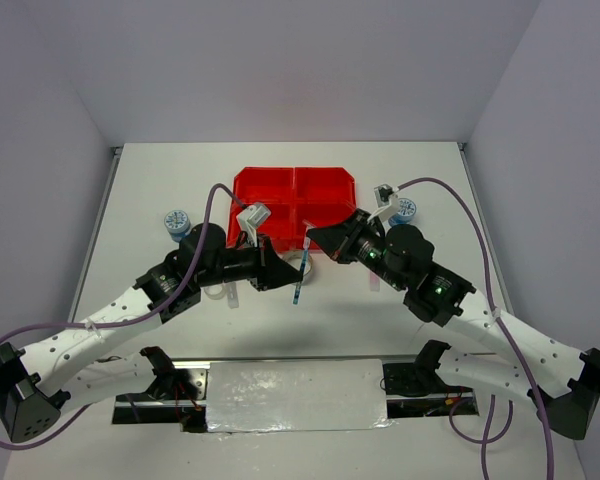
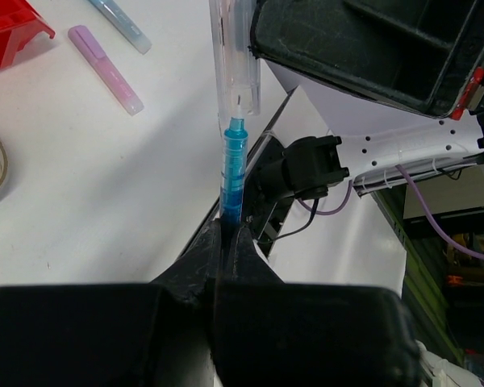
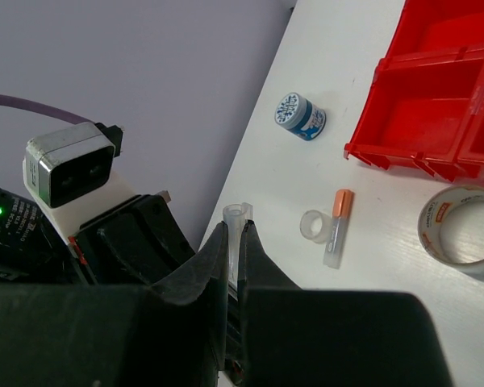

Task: Sort the stationery into containers
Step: Close the pen cap on the pen.

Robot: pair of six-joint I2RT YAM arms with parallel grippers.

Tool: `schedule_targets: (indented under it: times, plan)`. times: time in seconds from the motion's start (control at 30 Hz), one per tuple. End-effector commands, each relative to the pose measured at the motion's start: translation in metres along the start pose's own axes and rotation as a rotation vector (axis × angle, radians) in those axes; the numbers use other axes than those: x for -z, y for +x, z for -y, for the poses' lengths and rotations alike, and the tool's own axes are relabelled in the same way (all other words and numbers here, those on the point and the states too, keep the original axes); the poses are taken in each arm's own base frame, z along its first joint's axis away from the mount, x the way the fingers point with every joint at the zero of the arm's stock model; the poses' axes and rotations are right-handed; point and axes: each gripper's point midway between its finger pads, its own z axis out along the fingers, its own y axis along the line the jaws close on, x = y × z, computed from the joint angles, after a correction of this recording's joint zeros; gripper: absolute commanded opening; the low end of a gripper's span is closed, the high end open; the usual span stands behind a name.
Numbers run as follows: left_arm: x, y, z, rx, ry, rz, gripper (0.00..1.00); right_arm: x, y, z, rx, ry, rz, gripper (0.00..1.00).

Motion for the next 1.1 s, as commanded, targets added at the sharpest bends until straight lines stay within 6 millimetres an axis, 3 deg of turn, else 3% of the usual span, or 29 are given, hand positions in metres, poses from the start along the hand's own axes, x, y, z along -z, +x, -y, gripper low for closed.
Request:
schedule_targets:
  times: [0.0, 0.47, 0.67, 1.07]
  plan:
    - [0.006, -0.036, 0.018, -0.051, 0.041, 0.115, 0.0, 0.002, 0.003, -0.017, 0.02, -0.063, -0.009, 0.0]
    - [0.01, -0.04, 0.016, -0.053, 0.031, 0.123, 0.0, 0.003, -0.003, -0.01, 0.083, -0.021, 0.017, 0.0]
    - [0.009, -0.044, 0.014, -0.059, 0.024, 0.134, 0.0, 0.001, 0.008, -0.026, 0.054, -0.11, -0.029, 0.0]
    - [0.011, -0.061, 0.017, -0.11, 0.016, 0.158, 0.0, 0.001, 0.015, -0.016, 0.052, -0.072, -0.047, 0.0]
